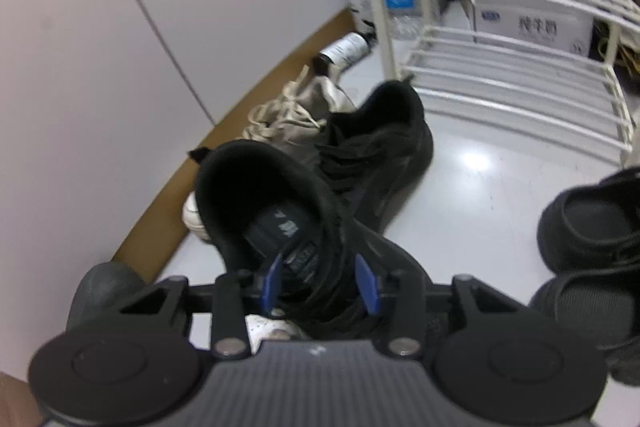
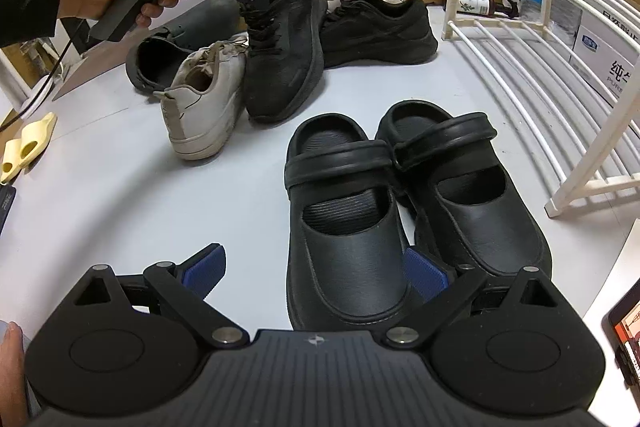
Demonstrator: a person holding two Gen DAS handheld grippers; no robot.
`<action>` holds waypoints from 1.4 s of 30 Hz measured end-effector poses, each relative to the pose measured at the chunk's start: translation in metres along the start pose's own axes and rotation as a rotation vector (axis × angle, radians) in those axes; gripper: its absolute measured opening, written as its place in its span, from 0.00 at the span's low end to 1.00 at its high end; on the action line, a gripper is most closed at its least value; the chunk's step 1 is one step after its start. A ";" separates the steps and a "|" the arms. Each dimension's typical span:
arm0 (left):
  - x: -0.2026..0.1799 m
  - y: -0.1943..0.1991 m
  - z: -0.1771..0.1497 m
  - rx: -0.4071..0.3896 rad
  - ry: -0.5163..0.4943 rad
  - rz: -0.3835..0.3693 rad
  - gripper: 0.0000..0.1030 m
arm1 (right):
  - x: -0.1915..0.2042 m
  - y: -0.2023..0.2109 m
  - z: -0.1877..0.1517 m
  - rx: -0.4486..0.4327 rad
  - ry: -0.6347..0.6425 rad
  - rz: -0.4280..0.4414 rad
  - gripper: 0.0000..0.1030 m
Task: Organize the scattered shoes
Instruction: 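Lift the black sneaker with the left tool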
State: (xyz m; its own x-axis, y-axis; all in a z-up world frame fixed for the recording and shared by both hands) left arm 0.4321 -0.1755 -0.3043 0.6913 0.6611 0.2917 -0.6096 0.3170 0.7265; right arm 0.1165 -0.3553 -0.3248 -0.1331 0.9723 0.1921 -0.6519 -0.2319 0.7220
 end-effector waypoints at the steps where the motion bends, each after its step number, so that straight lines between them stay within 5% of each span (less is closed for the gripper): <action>1: -0.001 -0.005 -0.002 0.024 -0.010 -0.007 0.43 | 0.000 0.000 0.000 0.001 0.000 0.000 0.95; 11: 0.006 -0.027 -0.010 0.110 -0.089 0.014 0.38 | -0.001 -0.002 -0.003 0.014 -0.003 -0.005 0.95; 18: 0.009 -0.039 -0.014 0.146 -0.048 -0.005 0.36 | 0.000 -0.003 -0.003 0.012 0.004 -0.003 0.95; 23: 0.004 -0.043 -0.020 0.180 -0.056 -0.011 0.13 | -0.002 -0.002 -0.001 -0.003 0.001 -0.004 0.95; 26: 0.014 -0.042 -0.024 0.202 0.011 -0.032 0.12 | -0.002 -0.002 -0.002 -0.002 -0.001 -0.004 0.95; 42: 0.010 0.005 -0.064 0.221 0.002 -0.063 0.11 | -0.006 -0.004 -0.006 0.004 -0.014 -0.002 0.95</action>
State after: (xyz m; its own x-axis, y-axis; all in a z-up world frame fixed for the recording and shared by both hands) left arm 0.4116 -0.1237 -0.3370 0.7245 0.6461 0.2400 -0.4649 0.2010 0.8622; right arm 0.1159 -0.3598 -0.3329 -0.1211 0.9723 0.2001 -0.6491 -0.2301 0.7251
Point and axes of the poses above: each gripper's, at about its wrist camera, not at the fingertips, and y roughly against the way its jaws point, x to its left, z to its top, the point moved 8 cm from there along -y, roughly the way its jaws point, and after that the axes turned 6 degrees about -x, right-handed, at the moved point
